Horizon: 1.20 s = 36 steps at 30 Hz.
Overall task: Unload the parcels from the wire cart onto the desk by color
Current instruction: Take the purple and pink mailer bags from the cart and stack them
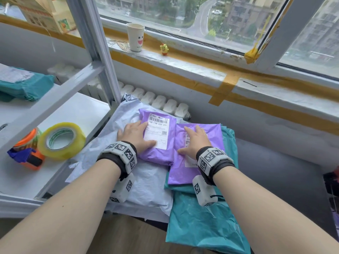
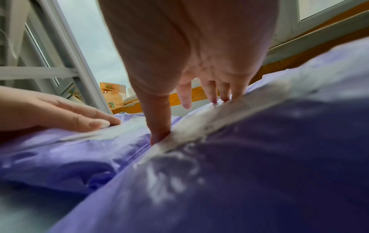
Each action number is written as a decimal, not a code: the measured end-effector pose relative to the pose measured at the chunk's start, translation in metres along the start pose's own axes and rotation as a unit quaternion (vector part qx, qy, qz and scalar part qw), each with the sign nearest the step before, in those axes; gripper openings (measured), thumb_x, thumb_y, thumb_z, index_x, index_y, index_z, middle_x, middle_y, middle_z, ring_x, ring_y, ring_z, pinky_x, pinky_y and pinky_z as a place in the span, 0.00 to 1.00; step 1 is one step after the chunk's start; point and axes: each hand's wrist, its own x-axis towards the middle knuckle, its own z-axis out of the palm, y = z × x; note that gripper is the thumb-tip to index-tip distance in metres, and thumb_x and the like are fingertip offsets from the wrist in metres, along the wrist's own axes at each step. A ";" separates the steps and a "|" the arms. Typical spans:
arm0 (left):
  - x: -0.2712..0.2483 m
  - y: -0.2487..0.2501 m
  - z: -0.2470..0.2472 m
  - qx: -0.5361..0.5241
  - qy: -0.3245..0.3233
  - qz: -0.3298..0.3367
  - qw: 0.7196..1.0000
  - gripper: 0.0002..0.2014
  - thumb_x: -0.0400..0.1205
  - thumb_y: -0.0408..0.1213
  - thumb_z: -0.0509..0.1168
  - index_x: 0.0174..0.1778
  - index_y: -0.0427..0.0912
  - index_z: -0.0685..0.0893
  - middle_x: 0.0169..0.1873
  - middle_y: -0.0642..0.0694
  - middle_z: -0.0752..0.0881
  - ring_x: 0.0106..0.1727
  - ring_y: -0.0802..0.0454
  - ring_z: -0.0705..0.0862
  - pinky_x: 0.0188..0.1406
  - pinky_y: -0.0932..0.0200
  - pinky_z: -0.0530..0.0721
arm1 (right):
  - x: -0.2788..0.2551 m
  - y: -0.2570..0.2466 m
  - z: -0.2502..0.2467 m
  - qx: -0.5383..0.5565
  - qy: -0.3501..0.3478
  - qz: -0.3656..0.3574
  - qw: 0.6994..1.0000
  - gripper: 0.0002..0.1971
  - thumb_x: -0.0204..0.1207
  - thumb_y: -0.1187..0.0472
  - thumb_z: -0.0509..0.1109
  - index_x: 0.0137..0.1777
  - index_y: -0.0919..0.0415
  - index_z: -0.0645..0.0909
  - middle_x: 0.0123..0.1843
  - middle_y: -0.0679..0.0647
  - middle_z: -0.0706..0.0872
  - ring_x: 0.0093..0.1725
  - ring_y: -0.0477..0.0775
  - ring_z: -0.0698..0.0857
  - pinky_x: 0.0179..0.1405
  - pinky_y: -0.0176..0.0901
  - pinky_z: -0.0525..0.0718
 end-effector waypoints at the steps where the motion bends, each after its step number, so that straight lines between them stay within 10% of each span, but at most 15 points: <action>1: -0.002 0.004 0.000 0.011 -0.001 0.011 1.000 0.40 0.74 0.59 0.67 0.80 0.54 0.60 0.81 0.51 0.61 0.80 0.48 0.59 0.79 0.42 0.56 | -0.001 0.001 -0.001 -0.011 0.013 0.008 1.000 0.45 0.68 0.45 0.76 0.82 0.48 0.56 0.85 0.59 0.51 0.84 0.62 0.50 0.83 0.56 0.52; 9: 0.005 0.016 0.001 -0.010 -0.018 0.023 1.000 0.40 0.74 0.55 0.69 0.81 0.54 0.59 0.82 0.53 0.57 0.82 0.51 0.58 0.80 0.39 0.51 | -0.029 0.017 -0.005 -0.091 -0.071 -0.041 0.992 0.50 0.58 0.41 0.80 0.79 0.37 0.59 0.86 0.54 0.41 0.84 0.61 0.38 0.78 0.70 0.41; 15: -0.005 0.019 -0.008 0.026 0.086 0.061 0.994 0.38 0.74 0.58 0.68 0.79 0.57 0.61 0.83 0.49 0.52 0.83 0.48 0.51 0.80 0.41 0.49 | -0.024 0.028 -0.006 -0.067 0.018 0.040 0.997 0.40 0.71 0.42 0.71 0.81 0.40 0.55 0.86 0.55 0.44 0.84 0.61 0.42 0.81 0.67 0.45; 22: -0.021 0.014 0.005 0.091 -0.074 0.063 0.991 0.44 0.69 0.67 0.67 0.79 0.65 0.56 0.83 0.54 0.45 0.84 0.51 0.42 0.77 0.29 0.47 | -0.029 0.013 -0.002 -0.041 0.041 0.046 0.997 0.38 0.69 0.41 0.71 0.79 0.42 0.61 0.85 0.55 0.48 0.84 0.61 0.44 0.78 0.72 0.45; 36: -0.036 -0.041 0.035 0.032 -0.077 0.061 0.995 0.39 0.77 0.67 0.56 0.79 0.70 0.41 0.82 0.59 0.37 0.83 0.55 0.36 0.77 0.28 0.45 | -0.046 0.037 0.018 0.034 0.004 0.099 0.994 0.51 0.62 0.30 0.72 0.81 0.33 0.46 0.85 0.46 0.36 0.84 0.60 0.38 0.74 0.80 0.49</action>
